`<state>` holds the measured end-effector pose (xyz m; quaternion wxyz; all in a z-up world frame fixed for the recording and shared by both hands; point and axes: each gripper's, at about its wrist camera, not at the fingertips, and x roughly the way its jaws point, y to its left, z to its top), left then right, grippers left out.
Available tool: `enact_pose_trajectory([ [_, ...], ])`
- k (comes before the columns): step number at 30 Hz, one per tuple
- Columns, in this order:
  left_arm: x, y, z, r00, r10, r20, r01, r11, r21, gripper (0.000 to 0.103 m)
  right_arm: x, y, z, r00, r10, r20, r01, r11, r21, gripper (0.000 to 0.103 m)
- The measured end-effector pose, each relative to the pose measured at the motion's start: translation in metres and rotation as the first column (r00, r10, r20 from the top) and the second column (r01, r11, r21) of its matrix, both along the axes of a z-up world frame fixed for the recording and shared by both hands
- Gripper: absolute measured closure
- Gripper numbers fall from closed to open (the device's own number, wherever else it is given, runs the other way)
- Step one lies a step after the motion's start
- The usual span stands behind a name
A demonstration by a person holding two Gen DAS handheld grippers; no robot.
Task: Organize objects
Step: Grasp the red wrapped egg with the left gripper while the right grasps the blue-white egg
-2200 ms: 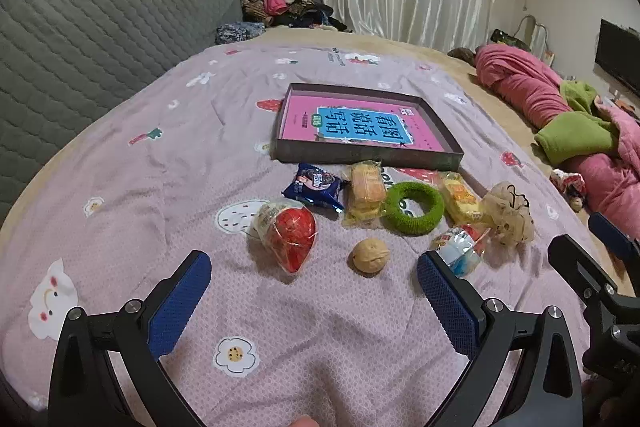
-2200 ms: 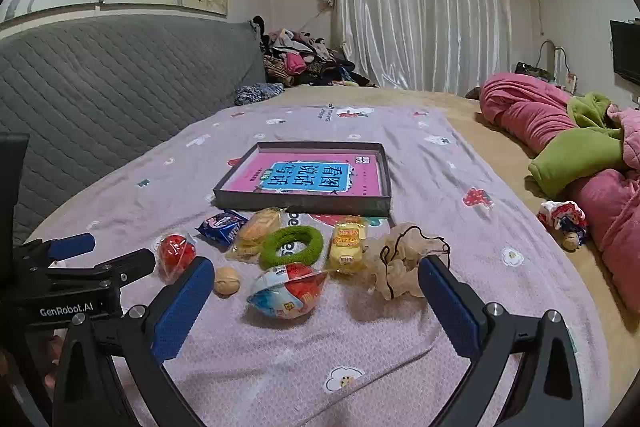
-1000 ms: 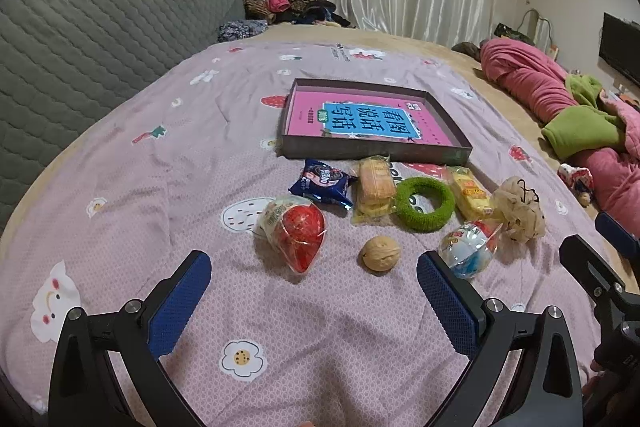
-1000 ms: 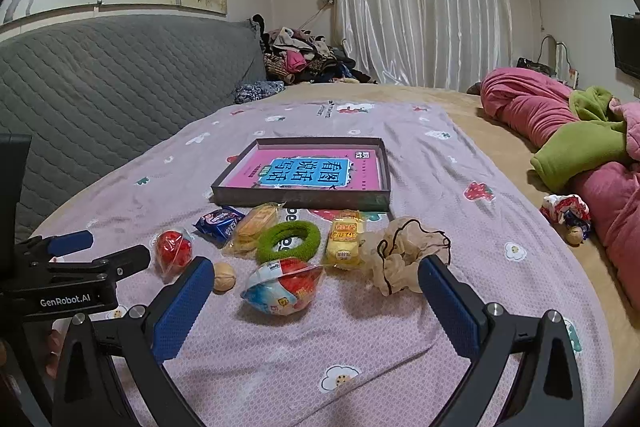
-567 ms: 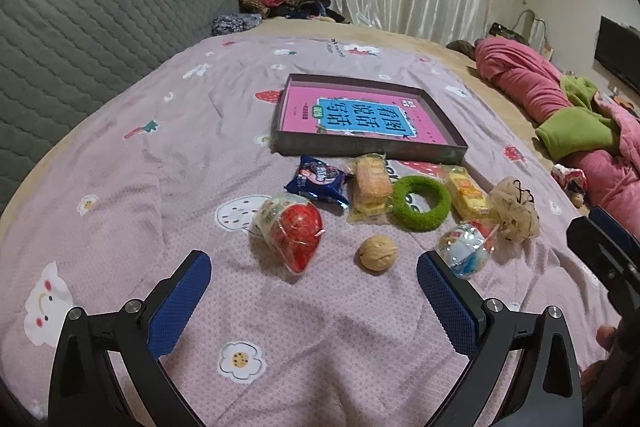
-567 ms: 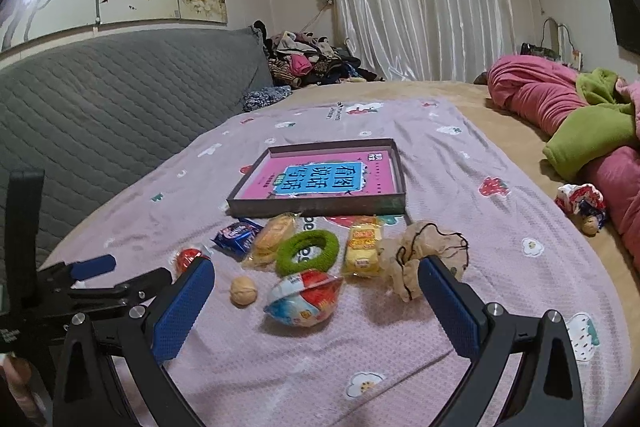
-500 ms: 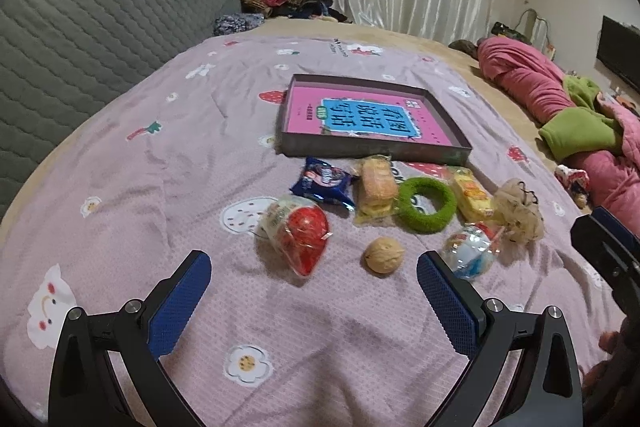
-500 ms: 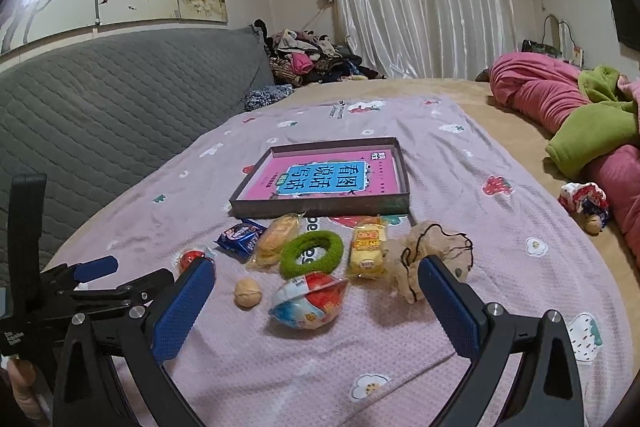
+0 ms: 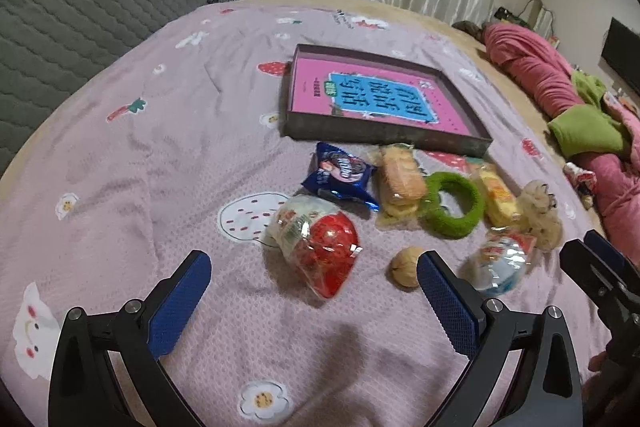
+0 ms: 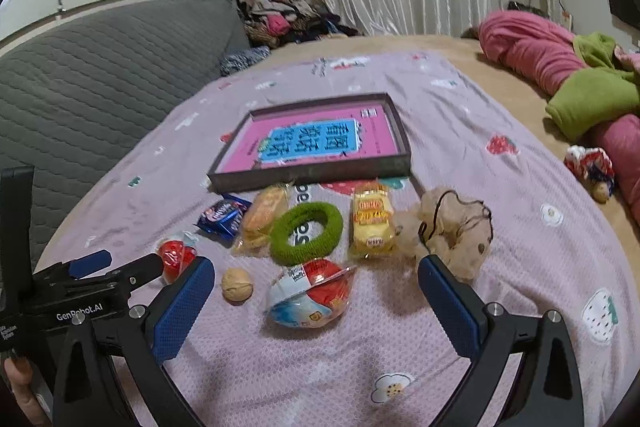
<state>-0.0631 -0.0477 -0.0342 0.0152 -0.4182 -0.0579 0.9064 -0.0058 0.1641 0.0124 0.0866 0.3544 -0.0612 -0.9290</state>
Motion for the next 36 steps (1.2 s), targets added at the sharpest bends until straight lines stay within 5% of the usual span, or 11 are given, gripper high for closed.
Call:
enact_pose_trajectory([
  [16,-0.030,0.014,-0.030,0.999,0.001,0.037,0.002,0.997,-0.082,0.001,-0.029,-0.001,-0.045,0.985,-0.098,0.141,0.102,0.994,-0.022,0.000],
  [25,-0.042,0.009,-0.046,0.997,0.028,0.070,-0.023,0.998,-0.064,0.001,-0.043,-0.002,-0.063,0.965,-0.155,0.213,0.178,0.979,-0.096,0.000],
  [36,-0.046,0.006,-0.055,0.995,0.038,0.097,-0.032,0.998,-0.062,0.006,-0.046,-0.016,-0.069,0.972,-0.139,0.188,0.148,0.988,-0.038,0.030],
])
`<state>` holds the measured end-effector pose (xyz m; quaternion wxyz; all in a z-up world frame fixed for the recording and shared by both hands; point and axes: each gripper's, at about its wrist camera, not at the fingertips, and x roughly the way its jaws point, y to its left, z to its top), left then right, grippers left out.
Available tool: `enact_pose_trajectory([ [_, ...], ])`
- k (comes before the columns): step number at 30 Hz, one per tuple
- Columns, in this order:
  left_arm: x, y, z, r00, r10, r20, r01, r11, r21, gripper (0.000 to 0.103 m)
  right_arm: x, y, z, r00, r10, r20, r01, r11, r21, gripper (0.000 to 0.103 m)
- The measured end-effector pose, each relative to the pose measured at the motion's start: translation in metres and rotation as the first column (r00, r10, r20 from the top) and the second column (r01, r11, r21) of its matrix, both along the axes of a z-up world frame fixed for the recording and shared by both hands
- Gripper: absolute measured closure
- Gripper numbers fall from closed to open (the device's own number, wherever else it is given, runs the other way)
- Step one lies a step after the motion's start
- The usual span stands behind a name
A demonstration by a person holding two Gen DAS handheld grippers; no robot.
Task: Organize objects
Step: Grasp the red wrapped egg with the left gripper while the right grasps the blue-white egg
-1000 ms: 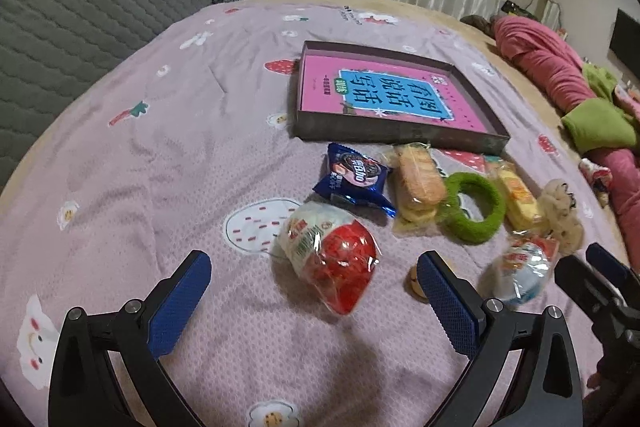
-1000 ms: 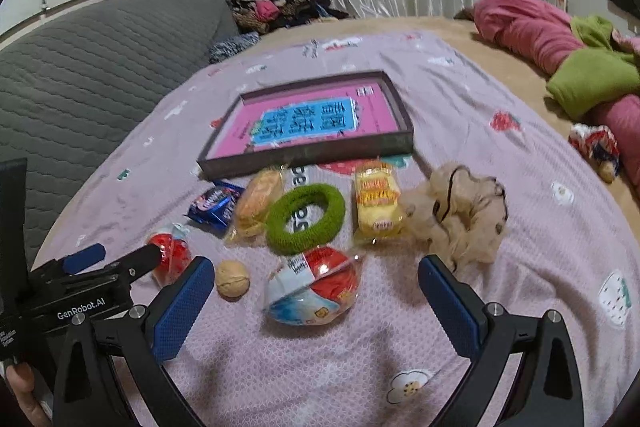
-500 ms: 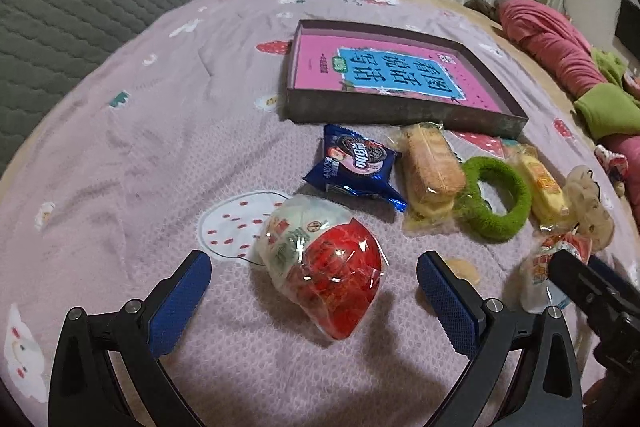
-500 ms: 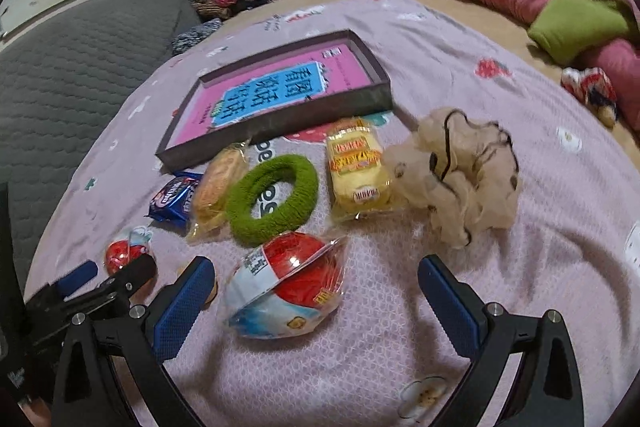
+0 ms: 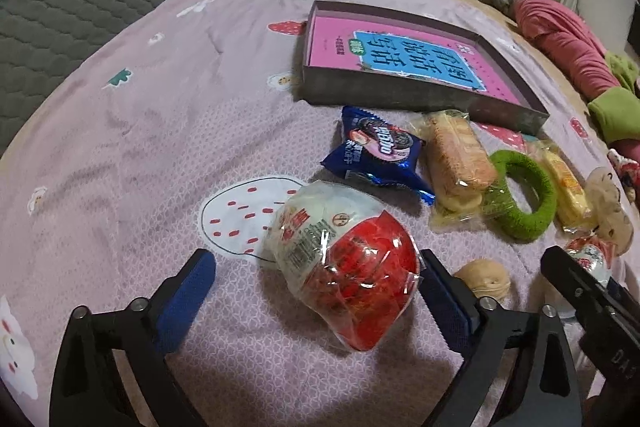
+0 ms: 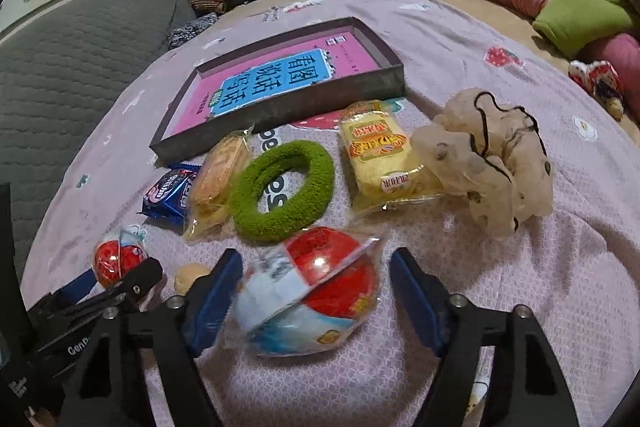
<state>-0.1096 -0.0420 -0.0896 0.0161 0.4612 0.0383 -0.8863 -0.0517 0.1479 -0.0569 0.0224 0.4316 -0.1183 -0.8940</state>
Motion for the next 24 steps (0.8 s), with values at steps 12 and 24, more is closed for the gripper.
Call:
enact_pose_trajectory([
  [12,0.006,0.005,0.007,0.998,-0.051,-0.046,0.053,0.997,0.050,0.044,0.004,-0.011,0.002,0.996,0.085,-0.028,-0.084,0.996,0.039,0.038],
  [24,0.017,0.011,0.020,0.994,-0.056,-0.095,0.054,0.998,-0.017,0.045,0.016,-0.002,0.020,0.992,0.108,-0.069,-0.103,0.991,0.080,0.038],
])
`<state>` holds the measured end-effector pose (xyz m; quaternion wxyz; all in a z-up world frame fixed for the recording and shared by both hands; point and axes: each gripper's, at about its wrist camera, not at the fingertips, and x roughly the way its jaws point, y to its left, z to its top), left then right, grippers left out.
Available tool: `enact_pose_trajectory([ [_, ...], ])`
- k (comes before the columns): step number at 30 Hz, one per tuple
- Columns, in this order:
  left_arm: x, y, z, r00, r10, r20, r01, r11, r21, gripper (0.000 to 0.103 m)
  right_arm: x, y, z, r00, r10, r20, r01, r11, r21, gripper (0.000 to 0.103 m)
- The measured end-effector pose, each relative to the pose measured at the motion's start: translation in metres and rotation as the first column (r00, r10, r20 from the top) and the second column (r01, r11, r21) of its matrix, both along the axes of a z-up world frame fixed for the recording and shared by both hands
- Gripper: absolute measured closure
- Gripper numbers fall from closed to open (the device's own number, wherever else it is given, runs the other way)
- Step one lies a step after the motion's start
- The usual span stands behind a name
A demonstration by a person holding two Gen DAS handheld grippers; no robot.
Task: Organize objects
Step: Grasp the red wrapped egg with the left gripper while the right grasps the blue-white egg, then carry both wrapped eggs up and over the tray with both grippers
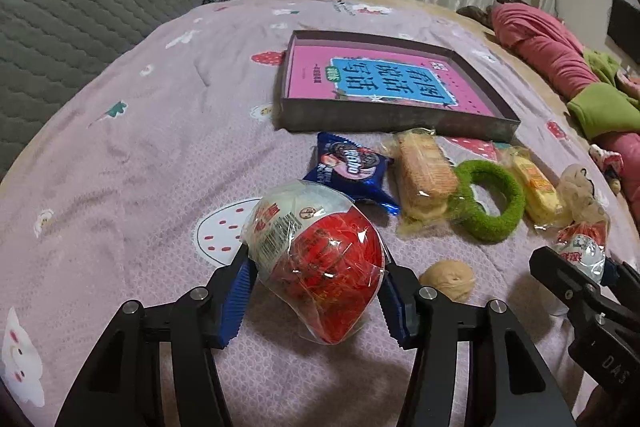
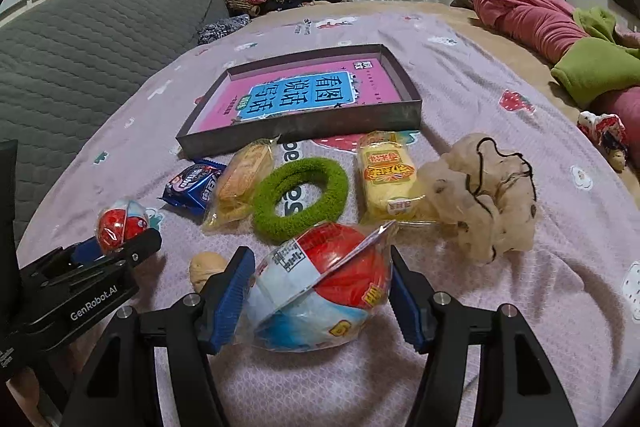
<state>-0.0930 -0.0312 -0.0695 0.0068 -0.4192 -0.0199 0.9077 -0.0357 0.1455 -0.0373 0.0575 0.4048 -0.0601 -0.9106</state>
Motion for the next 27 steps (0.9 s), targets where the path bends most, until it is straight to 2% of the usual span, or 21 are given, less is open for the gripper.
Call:
enact_pose_trajectory([
  [19,0.038,0.018,0.029,0.998,-0.030,-0.061,0.029,0.999,-0.017,0.045,0.021,-0.001,0.028,0.998,0.037,-0.053,-0.036,0.999,0.026,0.038],
  [27,0.040,0.022,0.044,0.998,-0.021,-0.067,0.019,0.999,-0.031,0.046,0.023,0.000,0.041,0.995,0.066,-0.078,-0.064,0.998,0.020,0.038],
])
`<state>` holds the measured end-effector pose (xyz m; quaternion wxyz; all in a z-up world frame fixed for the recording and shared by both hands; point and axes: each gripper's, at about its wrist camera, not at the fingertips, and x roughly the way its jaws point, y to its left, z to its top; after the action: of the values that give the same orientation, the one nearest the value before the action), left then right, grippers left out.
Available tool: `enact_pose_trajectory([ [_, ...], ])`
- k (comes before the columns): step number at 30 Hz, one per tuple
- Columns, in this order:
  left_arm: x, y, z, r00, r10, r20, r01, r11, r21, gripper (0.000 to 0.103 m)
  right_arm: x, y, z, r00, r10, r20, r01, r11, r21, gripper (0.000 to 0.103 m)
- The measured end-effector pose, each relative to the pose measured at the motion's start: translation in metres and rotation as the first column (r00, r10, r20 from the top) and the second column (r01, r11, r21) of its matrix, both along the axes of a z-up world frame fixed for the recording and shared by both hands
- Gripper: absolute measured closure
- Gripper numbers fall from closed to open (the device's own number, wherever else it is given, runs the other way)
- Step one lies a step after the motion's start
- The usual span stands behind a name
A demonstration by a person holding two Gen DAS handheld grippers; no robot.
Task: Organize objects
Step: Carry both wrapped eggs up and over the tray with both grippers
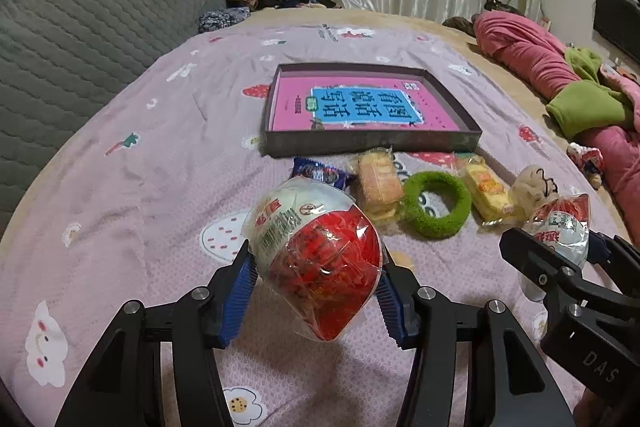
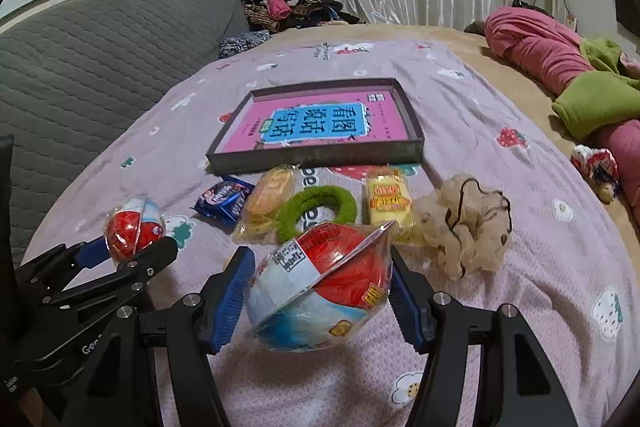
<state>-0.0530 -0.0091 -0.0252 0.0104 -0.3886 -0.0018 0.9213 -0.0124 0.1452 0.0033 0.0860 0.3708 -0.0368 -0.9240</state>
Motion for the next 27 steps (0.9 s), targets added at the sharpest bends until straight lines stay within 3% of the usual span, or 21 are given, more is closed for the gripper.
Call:
enact_pose_trajectory([
  [15,-0.039,0.018,0.063,0.997,-0.026,-0.066,0.024,0.999,-0.035,0.046,-0.024,0.018,0.050,0.995,0.007,-0.095,-0.005,1.000,0.021,0.038],
  [27,-0.108,0.025,0.096,0.994,-0.040,-0.099,0.036,0.998,-0.047,0.048,-0.087,0.021,0.107,0.981,0.036,-0.188,-0.028,0.999,0.047,0.038],
])
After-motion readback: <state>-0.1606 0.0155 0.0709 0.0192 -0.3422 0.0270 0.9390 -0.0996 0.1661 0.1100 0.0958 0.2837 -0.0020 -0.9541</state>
